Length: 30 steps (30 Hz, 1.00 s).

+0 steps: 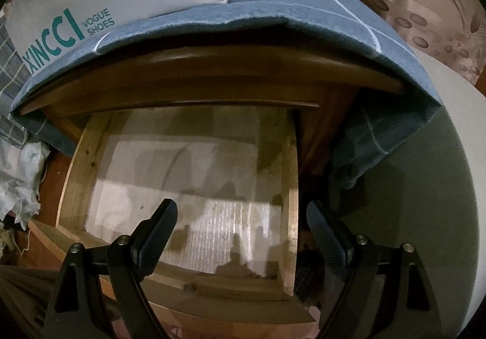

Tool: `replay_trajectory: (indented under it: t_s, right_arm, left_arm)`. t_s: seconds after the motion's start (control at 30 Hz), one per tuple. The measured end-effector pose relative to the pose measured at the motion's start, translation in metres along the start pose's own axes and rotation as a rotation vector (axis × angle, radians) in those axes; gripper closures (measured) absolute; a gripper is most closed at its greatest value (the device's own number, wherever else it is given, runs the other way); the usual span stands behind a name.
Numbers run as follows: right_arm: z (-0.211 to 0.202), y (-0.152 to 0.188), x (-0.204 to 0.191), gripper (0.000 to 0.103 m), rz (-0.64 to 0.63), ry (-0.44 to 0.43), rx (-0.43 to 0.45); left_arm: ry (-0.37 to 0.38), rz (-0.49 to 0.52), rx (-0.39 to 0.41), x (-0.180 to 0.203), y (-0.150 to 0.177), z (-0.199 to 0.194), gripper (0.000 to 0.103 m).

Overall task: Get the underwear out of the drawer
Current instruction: 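Carry the light blue underwear into the white shoe box and release, then withdraw the empty left tool from the shoe box back over the drawer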

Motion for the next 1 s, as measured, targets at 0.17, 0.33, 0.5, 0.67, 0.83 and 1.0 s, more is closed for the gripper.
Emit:
replay_trajectory:
  t_s: [0.17, 0.33, 0.5, 0.67, 0.83, 1.0]
  right_arm:
    - [0.001, 0.000, 0.000, 0.018, -0.008, -0.004, -0.004]
    - [0.001, 0.000, -0.002, 0.018, -0.014, -0.008, -0.008]
    - [-0.001, -0.001, -0.002, 0.018, -0.013, -0.015, -0.004]
    - [-0.003, -0.002, -0.006, 0.017, -0.021, -0.018, 0.005]
    - [-0.005, -0.003, -0.010, 0.016, -0.040, -0.024, 0.016]
    - [-0.010, -0.005, -0.011, 0.013, -0.028, -0.037, 0.037]
  left_arm:
    - [0.012, -0.009, -0.003, 0.005, -0.005, 0.015, 0.082]
    - [-0.005, 0.011, 0.001, 0.013, -0.006, 0.026, 0.081]
    - [-0.034, 0.006, 0.038, 0.011, -0.004, 0.019, 0.076]
    - [-0.031, -0.025, 0.029, 0.004, 0.000, 0.013, 0.062]
    - [-0.035, -0.048, 0.034, -0.002, 0.007, 0.002, 0.045]
    - [-0.032, -0.084, 0.054, -0.007, 0.013, -0.017, 0.044]
Point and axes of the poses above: each gripper's, at about its wrist camera, not at the fingertips, and z roughly the way its jaws point, x to its right, y to its underside, the point moved 8 cm from there along z, roughly the way its jaws point, and after that the axes turned 2 degrees about x, right-handed, at the moved point
